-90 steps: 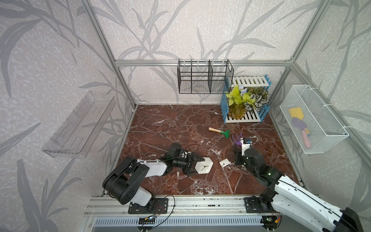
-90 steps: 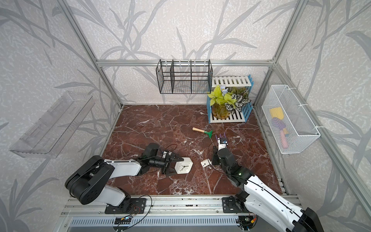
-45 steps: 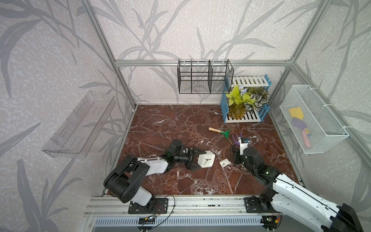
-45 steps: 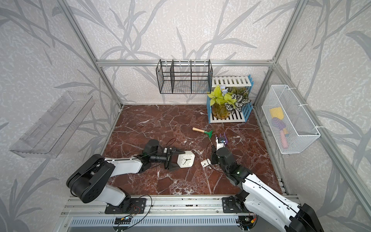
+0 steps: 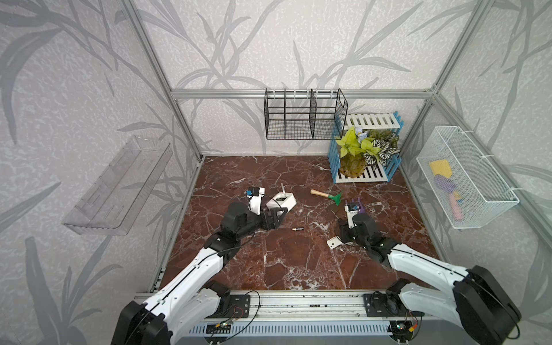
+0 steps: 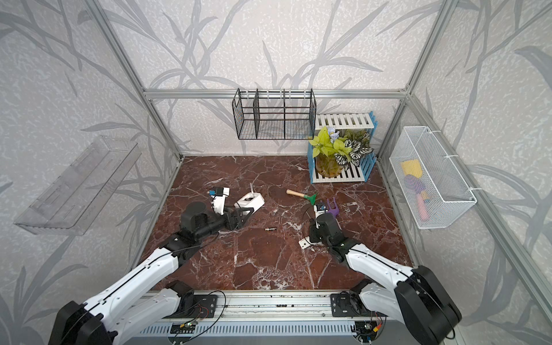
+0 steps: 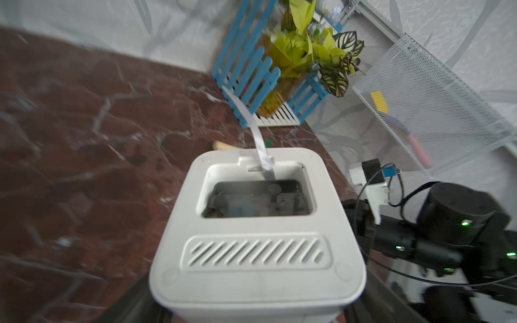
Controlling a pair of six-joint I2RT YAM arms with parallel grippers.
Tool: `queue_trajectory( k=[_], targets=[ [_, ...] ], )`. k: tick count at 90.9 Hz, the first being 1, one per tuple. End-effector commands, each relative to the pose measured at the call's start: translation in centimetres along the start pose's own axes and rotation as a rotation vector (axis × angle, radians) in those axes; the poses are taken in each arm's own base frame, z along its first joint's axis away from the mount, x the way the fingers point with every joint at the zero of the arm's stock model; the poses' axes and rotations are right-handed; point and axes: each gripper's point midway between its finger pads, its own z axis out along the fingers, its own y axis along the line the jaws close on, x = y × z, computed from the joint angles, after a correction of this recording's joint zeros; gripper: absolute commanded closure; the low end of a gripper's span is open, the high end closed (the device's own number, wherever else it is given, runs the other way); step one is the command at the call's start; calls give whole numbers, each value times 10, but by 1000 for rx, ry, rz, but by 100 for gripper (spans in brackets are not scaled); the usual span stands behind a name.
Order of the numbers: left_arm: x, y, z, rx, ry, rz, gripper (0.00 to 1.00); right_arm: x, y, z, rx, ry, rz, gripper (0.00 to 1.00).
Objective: Remove the battery from the alarm
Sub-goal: Remove the battery from the alarm, then place the screwdriver at the center of the board, then place the alarm at the center of the board.
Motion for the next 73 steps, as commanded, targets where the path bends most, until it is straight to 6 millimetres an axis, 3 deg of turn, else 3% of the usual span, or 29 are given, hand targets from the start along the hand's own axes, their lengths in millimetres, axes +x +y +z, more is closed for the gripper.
queue_trajectory(
  k=[1, 5, 14, 20, 32, 47, 61, 73],
  targets=[
    [11, 44, 19, -184, -17, 415, 60, -35, 23, 2, -93, -77, -15, 100],
    [25, 41, 34, -129, 50, 483, 59, -37, 23, 2, -91, -83, -13, 100],
    [24, 35, 56, -63, 72, 591, 58, -39, 23, -1, -87, -78, -27, 100],
    [24, 41, 68, -75, 89, 657, 58, -39, 23, -2, -87, -72, -31, 100],
    [45, 57, 96, -62, 274, 790, 57, -42, 20, -9, -75, -91, -16, 100],
    [85, 75, 105, -4, 454, 982, 55, -48, 17, -22, -62, -119, -12, 100],
    [99, 75, 112, 52, 493, 1051, 54, -49, 14, -32, -54, -136, -7, 100],
    [112, 71, 106, 111, 537, 1092, 53, -45, 9, -35, -40, -138, -3, 100]
  ],
)
